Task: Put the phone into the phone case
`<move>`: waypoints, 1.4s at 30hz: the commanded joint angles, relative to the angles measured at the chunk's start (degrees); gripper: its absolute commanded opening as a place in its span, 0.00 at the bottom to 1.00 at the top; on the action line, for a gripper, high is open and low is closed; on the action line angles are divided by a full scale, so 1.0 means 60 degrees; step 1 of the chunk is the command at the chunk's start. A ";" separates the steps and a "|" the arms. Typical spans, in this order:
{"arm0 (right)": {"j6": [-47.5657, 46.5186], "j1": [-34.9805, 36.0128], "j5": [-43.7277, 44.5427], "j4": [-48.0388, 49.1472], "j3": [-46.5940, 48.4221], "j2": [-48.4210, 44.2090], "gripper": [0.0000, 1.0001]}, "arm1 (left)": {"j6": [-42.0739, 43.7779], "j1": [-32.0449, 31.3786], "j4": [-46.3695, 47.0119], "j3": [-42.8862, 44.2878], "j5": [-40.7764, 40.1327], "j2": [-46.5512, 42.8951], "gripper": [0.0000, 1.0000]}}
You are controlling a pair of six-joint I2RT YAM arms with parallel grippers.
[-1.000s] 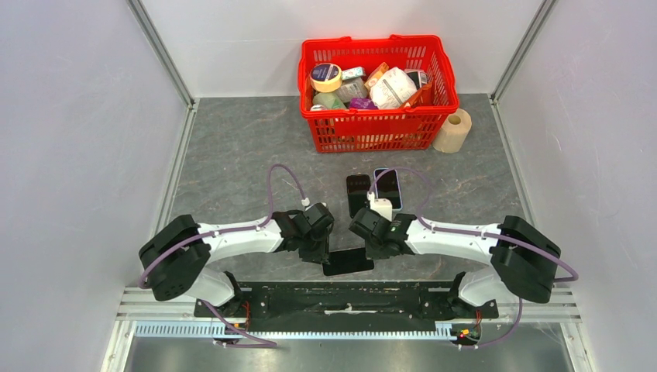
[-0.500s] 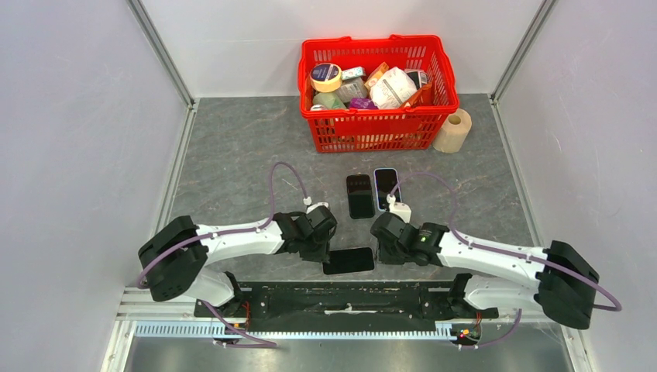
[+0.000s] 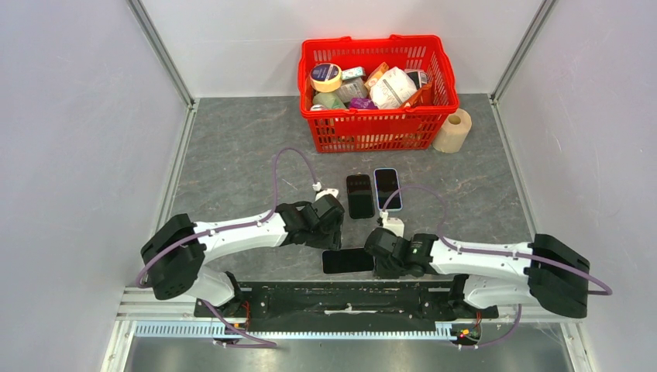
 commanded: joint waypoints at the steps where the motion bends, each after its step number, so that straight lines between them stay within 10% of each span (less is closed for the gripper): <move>1: 0.0215 0.0035 0.0434 0.0427 0.0319 0.0602 0.22 | 0.0780 -0.0001 -0.0054 0.0439 -0.0117 0.0152 0.61; 21: -0.2649 -0.2403 -0.1505 0.1884 0.3431 0.4440 0.32 | 0.1656 -0.0008 0.0326 0.0166 -0.0305 0.0404 0.91; 42: -0.2279 -0.2860 0.0170 -0.0149 0.2110 -0.0409 0.63 | 0.2138 -0.0009 0.0492 0.0692 -0.0719 0.1951 0.92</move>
